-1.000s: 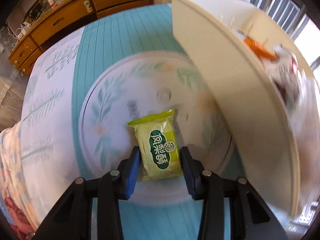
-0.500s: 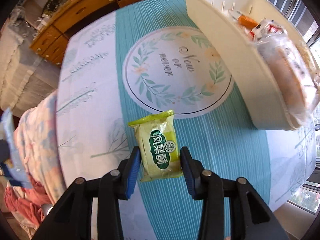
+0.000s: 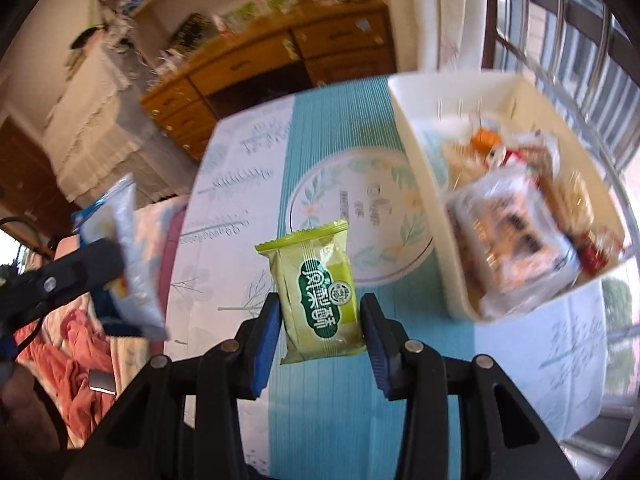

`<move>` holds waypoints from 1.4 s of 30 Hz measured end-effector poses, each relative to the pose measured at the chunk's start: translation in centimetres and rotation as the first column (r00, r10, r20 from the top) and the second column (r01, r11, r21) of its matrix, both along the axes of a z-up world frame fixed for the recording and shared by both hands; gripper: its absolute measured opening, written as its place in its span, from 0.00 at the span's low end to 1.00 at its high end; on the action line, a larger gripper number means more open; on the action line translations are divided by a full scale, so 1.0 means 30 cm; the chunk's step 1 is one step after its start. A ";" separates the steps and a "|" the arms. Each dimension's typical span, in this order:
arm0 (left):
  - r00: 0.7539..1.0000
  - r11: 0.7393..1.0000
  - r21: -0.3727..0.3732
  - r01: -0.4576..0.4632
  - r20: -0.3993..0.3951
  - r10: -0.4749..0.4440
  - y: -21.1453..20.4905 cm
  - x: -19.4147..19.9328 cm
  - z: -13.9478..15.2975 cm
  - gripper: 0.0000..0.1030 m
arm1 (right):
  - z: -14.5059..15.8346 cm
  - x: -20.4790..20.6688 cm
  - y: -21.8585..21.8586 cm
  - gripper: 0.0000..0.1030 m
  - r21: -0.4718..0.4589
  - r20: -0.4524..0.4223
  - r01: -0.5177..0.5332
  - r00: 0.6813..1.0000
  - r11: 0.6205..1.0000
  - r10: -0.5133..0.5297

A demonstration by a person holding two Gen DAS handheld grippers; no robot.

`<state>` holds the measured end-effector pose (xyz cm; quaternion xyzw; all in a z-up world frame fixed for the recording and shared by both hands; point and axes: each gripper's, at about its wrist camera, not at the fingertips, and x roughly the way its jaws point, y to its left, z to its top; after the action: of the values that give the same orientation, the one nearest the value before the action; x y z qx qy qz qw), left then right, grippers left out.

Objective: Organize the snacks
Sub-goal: 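Lift both snacks and carry them over the white box, then lower both snacks into the white box and open both tools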

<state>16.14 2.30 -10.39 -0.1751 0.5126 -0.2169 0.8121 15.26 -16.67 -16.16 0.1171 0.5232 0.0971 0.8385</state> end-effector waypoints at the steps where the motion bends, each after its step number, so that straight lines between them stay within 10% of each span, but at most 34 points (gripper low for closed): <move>1: 1.000 1.000 -0.009 -0.004 0.018 0.004 -0.027 -0.006 0.013 0.27 | 0.012 -0.004 -0.022 0.39 0.004 0.018 -0.010 1.000 1.000 0.010; 18: 0.986 0.991 -0.126 -0.036 0.158 0.056 -0.385 0.041 0.035 0.27 | 0.123 0.024 -0.390 0.40 -0.084 0.271 -0.040 0.961 0.996 0.062; 32: 0.992 0.992 -0.113 0.050 0.120 -0.036 -0.675 0.203 -0.032 0.27 | 0.069 0.117 -0.602 0.40 -0.109 0.243 0.046 0.970 0.993 -0.018; 42: 0.997 1.000 -0.019 -0.012 0.081 0.013 -0.675 0.222 -0.021 0.71 | 0.015 0.194 -0.646 0.54 -0.067 0.139 0.090 0.987 0.994 -0.081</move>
<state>22.80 -17.94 -11.01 -0.1769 0.4761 -0.2235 0.8319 21.09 -36.04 -15.70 0.1018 0.4625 0.0496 0.8794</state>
